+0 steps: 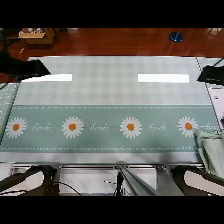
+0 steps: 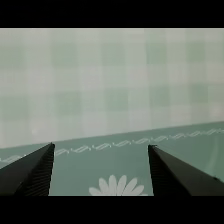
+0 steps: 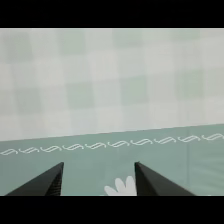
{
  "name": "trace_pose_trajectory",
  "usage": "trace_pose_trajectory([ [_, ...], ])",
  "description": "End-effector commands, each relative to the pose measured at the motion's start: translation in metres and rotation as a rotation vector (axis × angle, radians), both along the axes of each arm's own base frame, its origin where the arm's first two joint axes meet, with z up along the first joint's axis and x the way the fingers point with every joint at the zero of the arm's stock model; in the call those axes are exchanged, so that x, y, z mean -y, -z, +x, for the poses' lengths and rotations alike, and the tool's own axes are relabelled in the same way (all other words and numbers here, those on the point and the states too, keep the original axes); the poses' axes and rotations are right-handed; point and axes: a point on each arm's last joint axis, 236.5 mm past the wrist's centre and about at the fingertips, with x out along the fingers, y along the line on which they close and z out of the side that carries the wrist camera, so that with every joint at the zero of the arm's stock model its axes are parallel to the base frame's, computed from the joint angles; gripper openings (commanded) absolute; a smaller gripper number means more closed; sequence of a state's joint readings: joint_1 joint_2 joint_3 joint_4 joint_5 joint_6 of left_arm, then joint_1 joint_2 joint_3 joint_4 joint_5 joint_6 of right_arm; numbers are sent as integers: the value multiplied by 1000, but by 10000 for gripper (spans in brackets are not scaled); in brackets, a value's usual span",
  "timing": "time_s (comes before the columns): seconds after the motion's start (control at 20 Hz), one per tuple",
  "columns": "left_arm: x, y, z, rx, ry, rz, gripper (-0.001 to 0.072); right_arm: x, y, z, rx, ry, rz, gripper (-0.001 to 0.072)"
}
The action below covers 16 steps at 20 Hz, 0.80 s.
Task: Fold the shirts.
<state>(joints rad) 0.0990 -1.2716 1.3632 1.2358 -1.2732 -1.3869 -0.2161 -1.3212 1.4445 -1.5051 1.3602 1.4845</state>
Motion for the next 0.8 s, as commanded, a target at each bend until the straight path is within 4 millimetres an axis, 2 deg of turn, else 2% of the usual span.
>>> trace_pose_trajectory([
  [0.0,13,40,-20,-164,71,148,678,-45,24,3,-117,-151,-59,529],
  [0.1,28,45,-22,-173,112,159,679,-48,31,-5,-165,-154,-45,529],
  [0.2,35,51,-22,-186,134,161,677,-42,32,-8,-182,-158,-71,526],
  [0.45,38,58,-22,-205,139,160,677,-42,34,-20,-231,-156,-68,525],
  [0.75,38,60,-22,-208,140,159,677,-41,34,-21,-238,-156,-68,526],
])
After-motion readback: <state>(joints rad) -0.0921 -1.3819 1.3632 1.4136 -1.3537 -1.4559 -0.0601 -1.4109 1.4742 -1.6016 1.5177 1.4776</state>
